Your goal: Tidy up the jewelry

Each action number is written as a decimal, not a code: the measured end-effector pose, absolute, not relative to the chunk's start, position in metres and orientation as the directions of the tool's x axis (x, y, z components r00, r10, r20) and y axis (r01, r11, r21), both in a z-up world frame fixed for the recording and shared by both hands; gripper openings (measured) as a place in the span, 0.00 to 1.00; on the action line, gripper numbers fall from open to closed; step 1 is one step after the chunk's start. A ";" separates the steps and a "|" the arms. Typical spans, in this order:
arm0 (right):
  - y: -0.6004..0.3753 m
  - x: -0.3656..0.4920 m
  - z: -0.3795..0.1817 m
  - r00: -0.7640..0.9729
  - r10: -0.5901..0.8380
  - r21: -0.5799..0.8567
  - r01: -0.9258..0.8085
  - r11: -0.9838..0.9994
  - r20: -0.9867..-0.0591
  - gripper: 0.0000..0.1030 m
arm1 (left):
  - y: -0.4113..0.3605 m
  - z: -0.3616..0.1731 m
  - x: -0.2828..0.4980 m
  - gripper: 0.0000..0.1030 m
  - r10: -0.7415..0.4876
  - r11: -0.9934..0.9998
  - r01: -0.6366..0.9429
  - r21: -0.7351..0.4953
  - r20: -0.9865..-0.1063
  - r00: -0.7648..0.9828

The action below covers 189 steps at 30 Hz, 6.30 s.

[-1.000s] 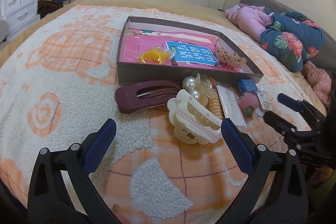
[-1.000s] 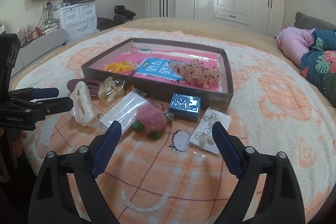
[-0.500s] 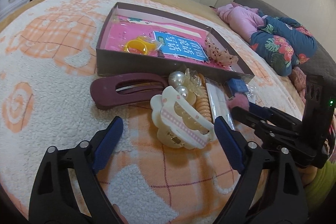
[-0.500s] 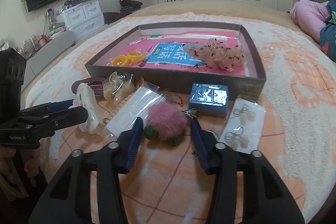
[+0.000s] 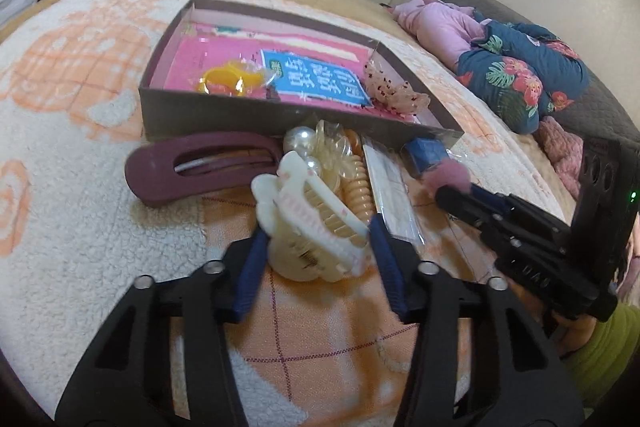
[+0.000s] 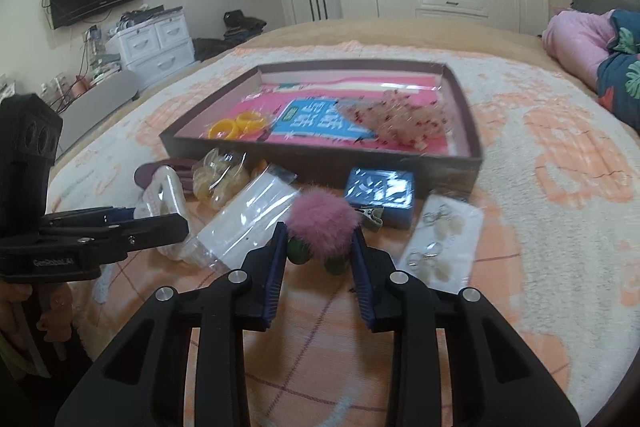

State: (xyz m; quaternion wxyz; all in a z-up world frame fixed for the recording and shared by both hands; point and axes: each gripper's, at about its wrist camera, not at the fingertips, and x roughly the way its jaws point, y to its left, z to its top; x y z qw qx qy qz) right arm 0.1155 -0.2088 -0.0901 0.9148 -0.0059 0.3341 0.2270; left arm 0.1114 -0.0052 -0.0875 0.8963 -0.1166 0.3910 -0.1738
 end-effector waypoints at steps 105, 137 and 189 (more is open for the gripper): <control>-0.205 0.260 -0.070 0.716 0.216 -0.025 -0.311 0.950 -0.663 0.31 | -0.044 -0.069 0.237 0.30 -0.410 0.911 0.317 -0.264 -0.672 0.616; -0.230 0.194 -0.047 0.806 0.213 0.002 -0.254 0.967 -0.552 0.75 | -0.023 -0.046 0.222 0.66 -0.363 0.932 0.269 -0.245 -0.636 0.681; -0.193 0.088 -0.041 0.789 0.328 -0.065 -0.419 0.906 -0.520 0.83 | 0.036 -0.017 0.119 0.89 -0.268 0.955 0.144 -0.259 -0.548 0.792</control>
